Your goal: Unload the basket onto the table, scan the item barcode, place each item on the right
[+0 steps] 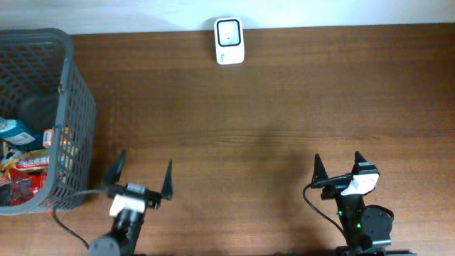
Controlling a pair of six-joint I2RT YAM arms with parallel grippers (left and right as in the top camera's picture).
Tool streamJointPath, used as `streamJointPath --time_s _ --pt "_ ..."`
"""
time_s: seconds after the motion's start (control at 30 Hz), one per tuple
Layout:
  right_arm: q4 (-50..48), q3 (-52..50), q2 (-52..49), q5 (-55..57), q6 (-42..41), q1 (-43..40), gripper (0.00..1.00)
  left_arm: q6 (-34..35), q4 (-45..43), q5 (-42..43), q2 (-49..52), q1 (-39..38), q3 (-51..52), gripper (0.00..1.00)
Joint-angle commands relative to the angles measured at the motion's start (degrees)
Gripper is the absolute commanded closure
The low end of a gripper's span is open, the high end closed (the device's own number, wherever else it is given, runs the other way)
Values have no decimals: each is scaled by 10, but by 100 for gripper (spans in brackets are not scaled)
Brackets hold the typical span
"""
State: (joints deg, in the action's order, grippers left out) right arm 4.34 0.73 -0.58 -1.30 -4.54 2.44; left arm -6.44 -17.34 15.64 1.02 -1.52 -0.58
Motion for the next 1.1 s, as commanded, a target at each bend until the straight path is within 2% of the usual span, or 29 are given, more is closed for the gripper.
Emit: streamJointPath --time_s 0.0,0.03,0.07,0.13,0.23,0.3,0.33,0.37,0.47,0.5,0.57,0.63,0.73,0.93,1.03,1.07 --pt "2 -4 4 5 -2 1 2 -3 -127 105 -6 2 0 1" --pt "2 -4 4 5 -2 1 2 -4 -193 105 -6 2 -2 1" --pt "2 -4 4 5 -2 1 2 -3 -213 102 -5 2 -8 1" --pt "2 -4 4 5 -2 1 2 -3 -195 101 5 2 -53 1" --pt "2 -4 4 5 -2 1 2 -4 -30 101 75 2 -188 1" --pt "2 -4 4 5 -2 1 2 -8 92 108 165 2 -294 1" --pt "2 -4 4 5 -2 1 2 -10 146 148 229 2 -352 1" --pt "2 -4 4 5 -2 1 2 -10 162 209 275 2 -384 1" --pt "2 -4 4 5 -2 1 2 -10 110 366 368 2 -407 1" --pt "2 -4 4 5 -2 1 2 -8 80 392 393 2 -407 1" --pt "2 -4 4 5 -2 1 2 63 56 397 439 2 -423 1" --pt "2 -4 4 5 -2 1 2 73 116 418 491 2 -472 1" --pt "2 -4 4 5 -2 1 2 33 273 418 577 2 -579 1" --pt "2 -4 4 5 -2 1 2 37 277 413 612 2 -596 1" --pt "2 -4 4 5 -2 1 2 57 355 269 612 2 -656 1" --pt "2 -4 4 5 -2 1 2 56 416 196 614 2 -692 1"
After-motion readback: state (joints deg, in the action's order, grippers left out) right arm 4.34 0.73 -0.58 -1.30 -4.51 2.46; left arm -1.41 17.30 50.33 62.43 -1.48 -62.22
